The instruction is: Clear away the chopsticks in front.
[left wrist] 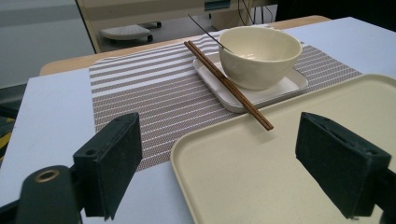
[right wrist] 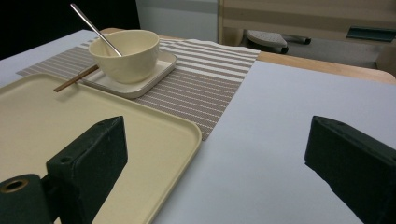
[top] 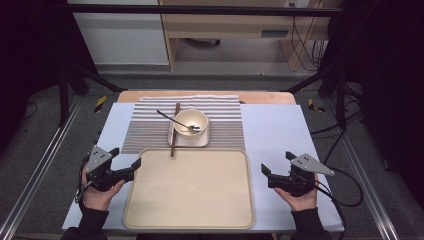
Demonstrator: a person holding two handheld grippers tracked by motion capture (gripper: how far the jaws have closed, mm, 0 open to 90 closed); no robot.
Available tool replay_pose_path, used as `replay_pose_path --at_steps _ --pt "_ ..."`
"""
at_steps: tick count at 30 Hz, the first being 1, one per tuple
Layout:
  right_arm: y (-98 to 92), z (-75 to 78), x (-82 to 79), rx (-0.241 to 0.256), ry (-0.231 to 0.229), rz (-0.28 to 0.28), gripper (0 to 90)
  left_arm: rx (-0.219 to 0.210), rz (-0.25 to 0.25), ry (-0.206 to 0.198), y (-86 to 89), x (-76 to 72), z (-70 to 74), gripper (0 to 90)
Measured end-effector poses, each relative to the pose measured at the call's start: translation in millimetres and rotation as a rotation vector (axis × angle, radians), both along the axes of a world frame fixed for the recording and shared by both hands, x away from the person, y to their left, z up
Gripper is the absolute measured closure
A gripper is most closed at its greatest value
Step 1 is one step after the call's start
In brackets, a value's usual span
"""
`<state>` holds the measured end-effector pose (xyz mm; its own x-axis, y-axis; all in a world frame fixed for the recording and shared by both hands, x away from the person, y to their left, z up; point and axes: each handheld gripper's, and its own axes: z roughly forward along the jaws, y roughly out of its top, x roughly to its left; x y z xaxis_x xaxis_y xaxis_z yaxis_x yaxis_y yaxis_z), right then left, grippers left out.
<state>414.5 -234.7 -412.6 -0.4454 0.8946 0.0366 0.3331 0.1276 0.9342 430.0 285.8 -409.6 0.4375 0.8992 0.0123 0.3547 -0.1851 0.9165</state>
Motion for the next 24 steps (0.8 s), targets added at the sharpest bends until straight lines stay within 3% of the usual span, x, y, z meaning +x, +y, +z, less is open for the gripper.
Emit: replay_pose_path --at_steps 13,24 --pt "1.6 1.0 -3.8 0.008 -0.01 -0.003 7.4 -0.005 -0.006 -0.009 -6.7 9.2 7.5 16.0" --pt "4.0 1.3 -6.0 0.001 -0.011 0.007 8.9 0.011 -0.006 -0.01 -21.4 29.3 15.1 18.7"
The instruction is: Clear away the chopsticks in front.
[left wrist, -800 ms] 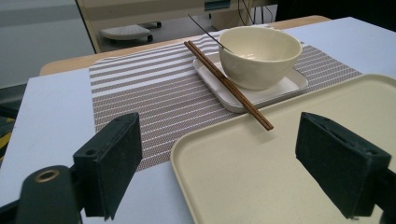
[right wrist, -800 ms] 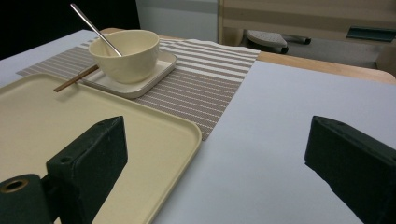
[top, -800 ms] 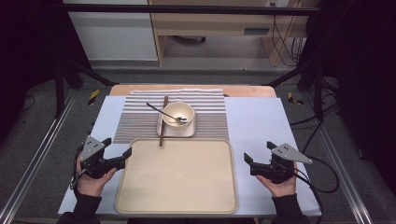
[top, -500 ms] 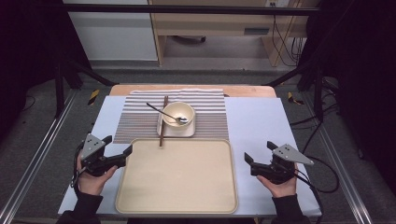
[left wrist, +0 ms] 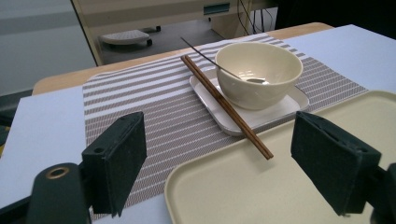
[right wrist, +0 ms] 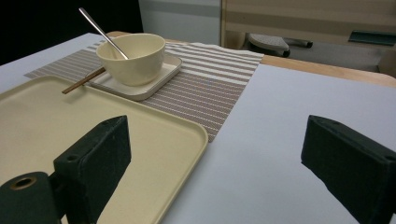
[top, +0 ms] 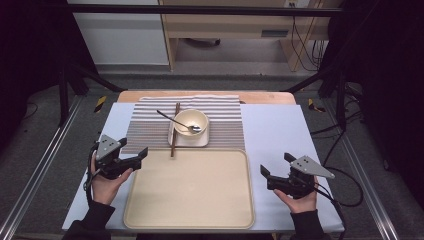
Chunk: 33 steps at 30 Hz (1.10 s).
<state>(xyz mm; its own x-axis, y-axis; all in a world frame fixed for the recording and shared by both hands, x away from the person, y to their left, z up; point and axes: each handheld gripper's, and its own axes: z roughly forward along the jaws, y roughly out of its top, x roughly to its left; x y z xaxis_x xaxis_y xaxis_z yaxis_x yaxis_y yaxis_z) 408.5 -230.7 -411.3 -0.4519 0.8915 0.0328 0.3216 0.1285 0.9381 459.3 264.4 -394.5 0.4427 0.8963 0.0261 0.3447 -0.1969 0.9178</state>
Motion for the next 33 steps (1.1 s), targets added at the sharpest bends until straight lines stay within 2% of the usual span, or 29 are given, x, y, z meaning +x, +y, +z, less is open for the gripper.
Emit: replay_pose_path --at_steps 7,12,18,24,27,30,33 --pt "1.4 -0.9 1.3 0.001 -0.008 0.002 9.1 -0.002 -0.001 0.003 -11.0 17.3 1.5 20.8" --pt "2.5 -1.7 2.0 -0.001 -0.002 -0.001 8.2 0.003 -0.003 0.024 -20.0 30.1 -3.1 21.7" --pt "4.0 -1.7 2.1 -0.014 -0.02 -0.016 7.0 0.036 -0.013 0.042 -33.2 43.8 -8.7 22.2" --pt "4.0 -1.7 2.7 -0.009 -0.009 -0.009 8.9 0.041 -0.011 0.058 -41.9 59.4 -15.7 23.5" --pt "4.4 -2.3 3.3 -0.016 -0.007 -0.012 8.9 0.066 -0.01 0.081 -44.8 67.9 -20.7 23.9" --pt "5.6 -3.4 3.9 -0.031 -0.001 -0.015 9.1 0.066 -0.003 0.093 -49.2 76.3 -24.7 25.6" --pt "6.3 -3.5 3.9 -0.028 -0.001 -0.013 9.4 0.089 -0.001 0.1 -54.1 84.2 -29.1 27.4"
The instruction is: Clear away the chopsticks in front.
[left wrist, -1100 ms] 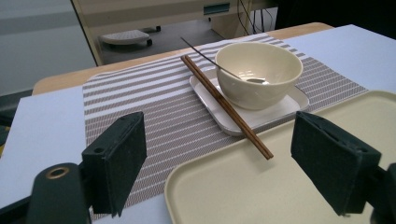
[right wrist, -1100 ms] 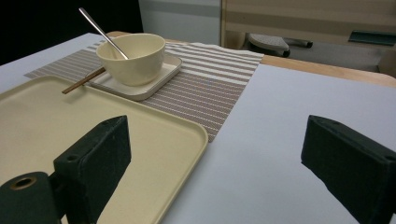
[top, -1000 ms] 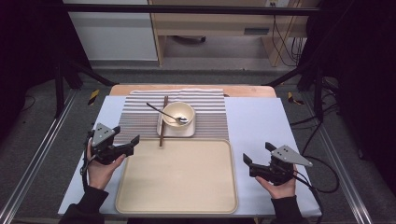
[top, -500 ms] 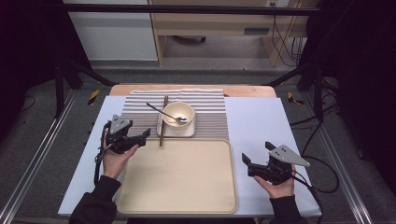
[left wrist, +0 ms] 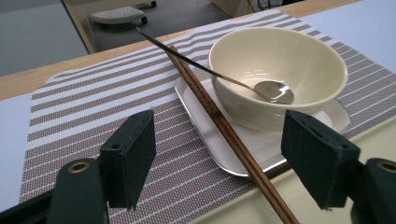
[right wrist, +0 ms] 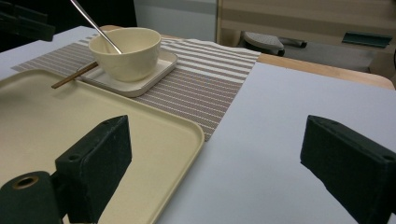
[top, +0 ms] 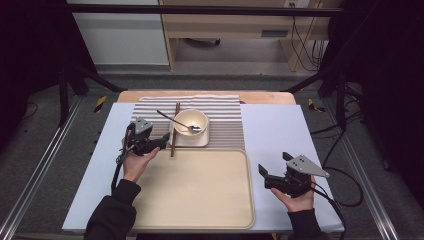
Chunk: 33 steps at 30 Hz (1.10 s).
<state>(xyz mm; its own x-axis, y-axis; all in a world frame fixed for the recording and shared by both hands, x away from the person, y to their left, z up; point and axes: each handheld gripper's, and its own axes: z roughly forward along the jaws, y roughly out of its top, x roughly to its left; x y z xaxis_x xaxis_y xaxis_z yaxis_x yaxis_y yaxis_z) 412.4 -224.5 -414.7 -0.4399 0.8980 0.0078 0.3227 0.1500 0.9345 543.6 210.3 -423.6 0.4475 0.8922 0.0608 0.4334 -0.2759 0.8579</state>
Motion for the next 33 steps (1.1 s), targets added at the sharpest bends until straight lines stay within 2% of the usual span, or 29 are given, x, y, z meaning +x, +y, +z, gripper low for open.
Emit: replay_pose_path --at_steps 2,9,16,20,21,24,28,30,33 --pt "0.5 -0.5 0.4 -0.001 0.0 0.002 9.7 0.022 0.002 0.013 -2.8 4.9 -3.4 29.5" --pt "2.3 -2.3 1.8 -0.003 0.016 0.017 10.6 0.053 0.001 0.055 -8.6 17.7 -19.9 42.7" --pt "2.6 -2.8 2.3 -0.004 0.027 0.021 11.3 0.044 -0.014 0.078 -14.1 23.8 -28.7 56.0" --pt "3.2 -3.2 2.6 -0.002 0.032 0.025 11.5 0.052 -0.024 0.105 -16.7 27.1 -32.5 60.1" --pt "3.3 -3.3 2.6 -0.003 0.033 0.026 11.5 0.042 -0.024 0.114 -18.0 28.2 -33.1 60.3" --pt "3.3 -3.4 2.7 -0.003 0.034 0.028 11.6 0.041 -0.032 0.116 -21.1 29.9 -31.9 63.6" --pt "3.3 -3.5 2.7 -0.006 0.038 0.029 11.8 0.064 -0.034 0.136 -25.9 32.8 -33.4 66.6" --pt "3.3 -3.5 2.8 -0.007 0.038 0.029 11.9 0.069 -0.027 0.131 -26.8 33.3 -34.3 67.7" --pt "3.1 -3.3 2.6 -0.01 0.037 0.03 12.1 0.059 -0.026 0.135 -26.1 33.9 -34.7 70.2"
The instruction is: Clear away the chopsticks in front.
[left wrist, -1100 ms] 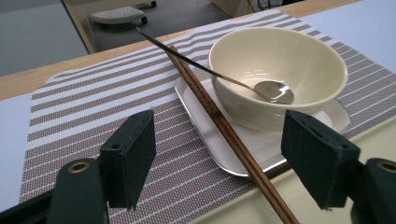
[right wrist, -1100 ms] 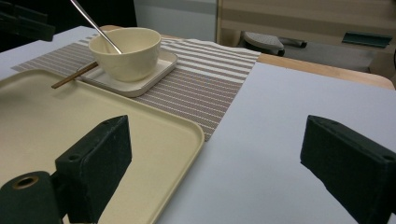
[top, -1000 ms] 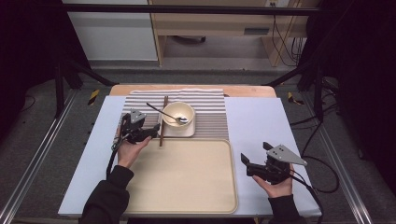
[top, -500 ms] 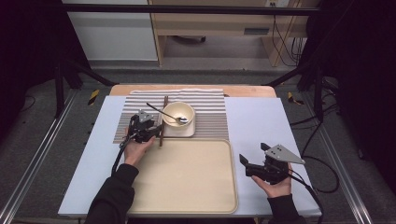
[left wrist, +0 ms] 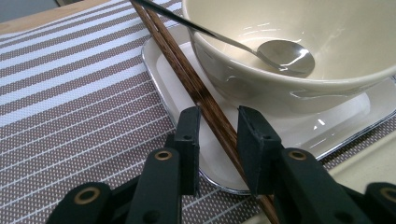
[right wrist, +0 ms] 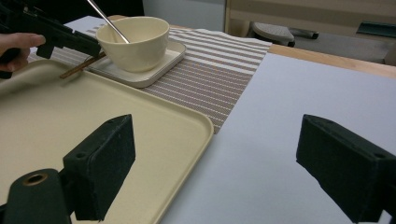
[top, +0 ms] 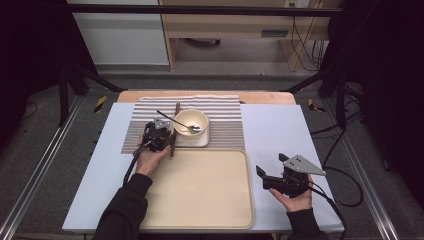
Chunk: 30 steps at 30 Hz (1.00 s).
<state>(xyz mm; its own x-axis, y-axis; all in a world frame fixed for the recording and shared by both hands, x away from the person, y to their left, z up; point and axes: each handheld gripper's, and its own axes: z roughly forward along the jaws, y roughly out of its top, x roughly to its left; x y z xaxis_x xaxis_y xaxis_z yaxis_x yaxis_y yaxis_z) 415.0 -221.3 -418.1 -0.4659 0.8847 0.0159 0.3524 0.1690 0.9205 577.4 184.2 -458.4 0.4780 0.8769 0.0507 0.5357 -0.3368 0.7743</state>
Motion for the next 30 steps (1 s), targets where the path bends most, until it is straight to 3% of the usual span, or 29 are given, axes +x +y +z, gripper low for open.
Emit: replay_pose_path --at_steps 17,23,30 --pt "0.6 -0.9 0.3 -0.01 0.003 0.005 12.9 0.003 0.014 0.039 1.9 0.5 -2.9 81.4" --pt "0.6 -0.9 0.4 -0.009 0.005 0.006 12.9 -0.009 0.024 0.027 3.0 4.8 -1.0 75.3" --pt "0.5 -0.8 0.5 -0.005 0.009 0.009 12.9 0.025 0.034 0.031 -0.7 20.5 -1.9 73.2"
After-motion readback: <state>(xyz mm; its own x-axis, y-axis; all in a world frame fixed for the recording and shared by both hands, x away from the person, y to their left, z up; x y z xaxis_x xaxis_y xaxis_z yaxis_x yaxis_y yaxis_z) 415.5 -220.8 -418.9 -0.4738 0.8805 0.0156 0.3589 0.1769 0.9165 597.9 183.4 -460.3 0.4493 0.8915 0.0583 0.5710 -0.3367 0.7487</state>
